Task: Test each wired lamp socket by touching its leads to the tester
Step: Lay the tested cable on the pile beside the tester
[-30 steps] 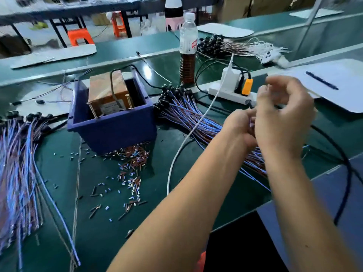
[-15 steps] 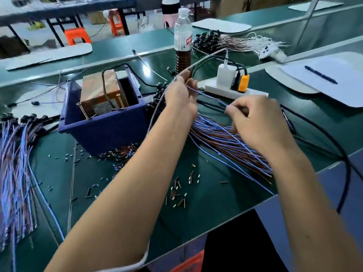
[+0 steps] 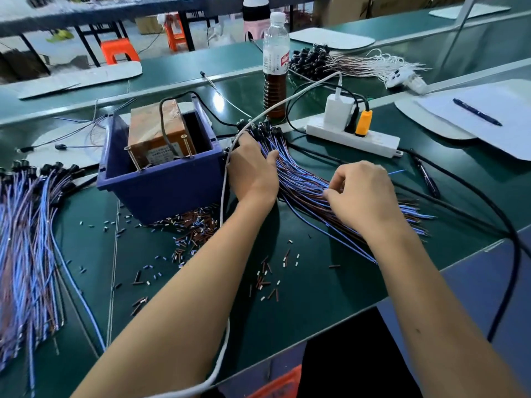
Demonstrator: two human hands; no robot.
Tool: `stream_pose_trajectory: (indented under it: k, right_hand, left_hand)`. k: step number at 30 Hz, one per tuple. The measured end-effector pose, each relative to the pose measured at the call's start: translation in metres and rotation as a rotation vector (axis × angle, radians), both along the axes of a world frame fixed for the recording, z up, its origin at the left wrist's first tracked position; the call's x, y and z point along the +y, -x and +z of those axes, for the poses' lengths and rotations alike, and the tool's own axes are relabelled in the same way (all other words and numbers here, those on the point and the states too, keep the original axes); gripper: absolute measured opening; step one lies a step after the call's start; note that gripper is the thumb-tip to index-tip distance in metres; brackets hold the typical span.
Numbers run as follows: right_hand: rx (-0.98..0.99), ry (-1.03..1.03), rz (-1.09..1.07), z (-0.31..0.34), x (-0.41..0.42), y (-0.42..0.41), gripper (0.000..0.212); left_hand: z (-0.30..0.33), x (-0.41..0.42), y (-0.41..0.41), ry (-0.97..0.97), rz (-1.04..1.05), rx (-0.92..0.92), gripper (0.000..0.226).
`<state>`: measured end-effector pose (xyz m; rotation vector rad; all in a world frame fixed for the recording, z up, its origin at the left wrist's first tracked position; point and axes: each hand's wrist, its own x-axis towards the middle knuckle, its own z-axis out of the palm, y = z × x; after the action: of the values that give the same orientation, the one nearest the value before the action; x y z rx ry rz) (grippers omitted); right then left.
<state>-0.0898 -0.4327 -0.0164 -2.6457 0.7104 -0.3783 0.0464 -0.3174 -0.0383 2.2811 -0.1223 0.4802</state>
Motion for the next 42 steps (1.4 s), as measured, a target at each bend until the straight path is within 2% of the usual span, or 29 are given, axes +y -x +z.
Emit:
stream_pose_trajectory:
  k: [1, 4, 6, 12, 15, 19, 22, 24, 26, 29, 31, 34, 37, 42]
  right_hand:
    - [0.005, 0.043, -0.011, -0.001, 0.001, -0.003, 0.017]
    - [0.095, 0.071, 0.013, -0.003, 0.012, -0.016, 0.059]
    - [0.176, 0.085, 0.074, -0.006, 0.020, -0.024, 0.071]
    - [0.198, 0.338, 0.070, -0.027, 0.039, -0.029, 0.053]
    - [0.231, 0.411, 0.085, -0.034, 0.045, -0.031, 0.060]
    - [0.278, 0.320, 0.109, -0.028, 0.040, -0.034, 0.073]
    - [0.265, 0.185, 0.078, -0.016, 0.039, -0.033, 0.070]
    - [0.166, 0.139, 0.033, -0.006, 0.040, -0.031, 0.054]
    - [-0.085, 0.114, 0.002, 0.004, 0.044, -0.029, 0.040]
    - [-0.456, 0.028, 0.043, 0.025, 0.064, -0.027, 0.039]
    - [-0.583, -0.026, 0.135, 0.036, 0.088, -0.029, 0.037]
    - [-0.653, -0.039, 0.324, 0.045, 0.130, -0.033, 0.027]
    - [-0.585, 0.041, 0.548, 0.049, 0.178, -0.038, 0.022]
    - [-0.392, 0.101, 0.820, 0.053, 0.256, -0.061, 0.017]
  left_hand:
    - [-0.002, -0.001, 0.001, 0.024, -0.005, -0.010, 0.035]
    - [-0.004, -0.007, 0.002, 0.148, -0.059, -0.033, 0.029]
    - [-0.006, -0.010, 0.001, 0.176, -0.106, -0.055, 0.024]
    - [-0.007, -0.008, -0.007, 0.117, -0.218, -0.049, 0.011]
    - [-0.006, -0.009, -0.006, 0.023, -0.261, -0.021, 0.005]
    - [-0.005, -0.005, 0.005, -0.029, -0.265, -0.036, 0.004]
    - [0.001, 0.002, 0.015, -0.047, -0.387, -0.016, 0.009]
    - [0.012, 0.010, 0.023, -0.053, -0.497, 0.044, 0.009]
    - [0.026, 0.021, 0.032, -0.022, -0.583, 0.133, 0.013]
    - [0.051, 0.052, 0.048, 0.155, -0.700, 0.347, 0.020]
    - [0.064, 0.084, 0.055, 0.145, -0.766, 0.477, 0.016]
    - [0.077, 0.143, 0.057, 0.055, -0.851, 0.645, 0.021]
    - [0.078, 0.208, 0.049, 0.092, -0.709, 0.683, 0.016]
    - [0.055, 0.294, 0.024, 0.229, -0.056, 0.539, 0.019]
